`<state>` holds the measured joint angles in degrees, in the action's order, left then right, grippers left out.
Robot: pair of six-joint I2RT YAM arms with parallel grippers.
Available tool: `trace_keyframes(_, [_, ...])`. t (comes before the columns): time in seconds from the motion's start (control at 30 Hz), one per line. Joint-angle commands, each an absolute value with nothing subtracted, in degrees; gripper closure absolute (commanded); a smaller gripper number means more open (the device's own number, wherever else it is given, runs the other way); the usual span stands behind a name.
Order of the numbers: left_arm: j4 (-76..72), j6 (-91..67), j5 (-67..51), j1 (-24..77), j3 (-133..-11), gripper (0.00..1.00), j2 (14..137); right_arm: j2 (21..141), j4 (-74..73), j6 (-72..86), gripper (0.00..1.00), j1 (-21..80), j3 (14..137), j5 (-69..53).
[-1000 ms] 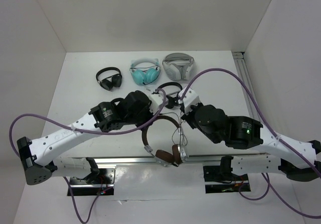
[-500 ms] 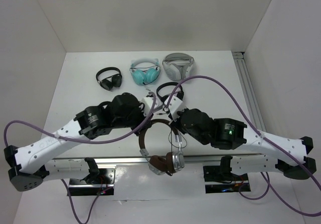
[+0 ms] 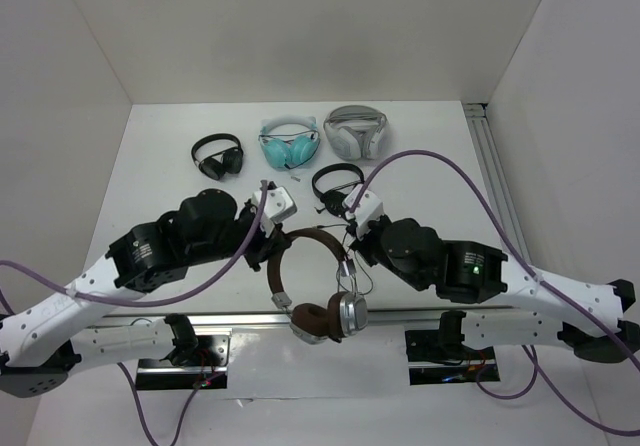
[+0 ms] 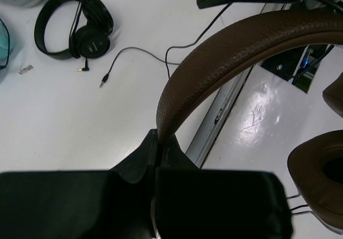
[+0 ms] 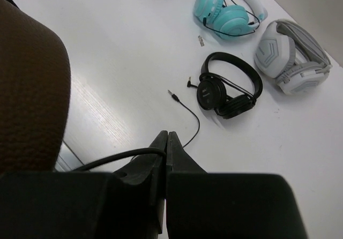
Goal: Wrap the headphones
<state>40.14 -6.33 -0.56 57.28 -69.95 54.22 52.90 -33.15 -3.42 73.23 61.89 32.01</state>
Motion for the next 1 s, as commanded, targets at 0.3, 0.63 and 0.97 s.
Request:
trace_keyframes(0.3, [25.93, -16.87, -3.96, 57.74, -73.47, 1.00, 48.34, 53.52, -18.20, -3.51, 0.96, 72.07, 57.74, 28.30])
trace_keyframes(0.63, [22.77, -24.51, 1.66, 57.74, -74.09, 1.00, 47.11, 52.91, -0.29, -4.57, 0.49, 69.62, 49.14, 20.67])
trace_keyframes(0.97, [23.99, -31.72, 10.36, 57.74, -75.76, 1.00, 43.15, 54.05, 15.28, -0.71, 0.48, 60.74, 39.66, 10.22])
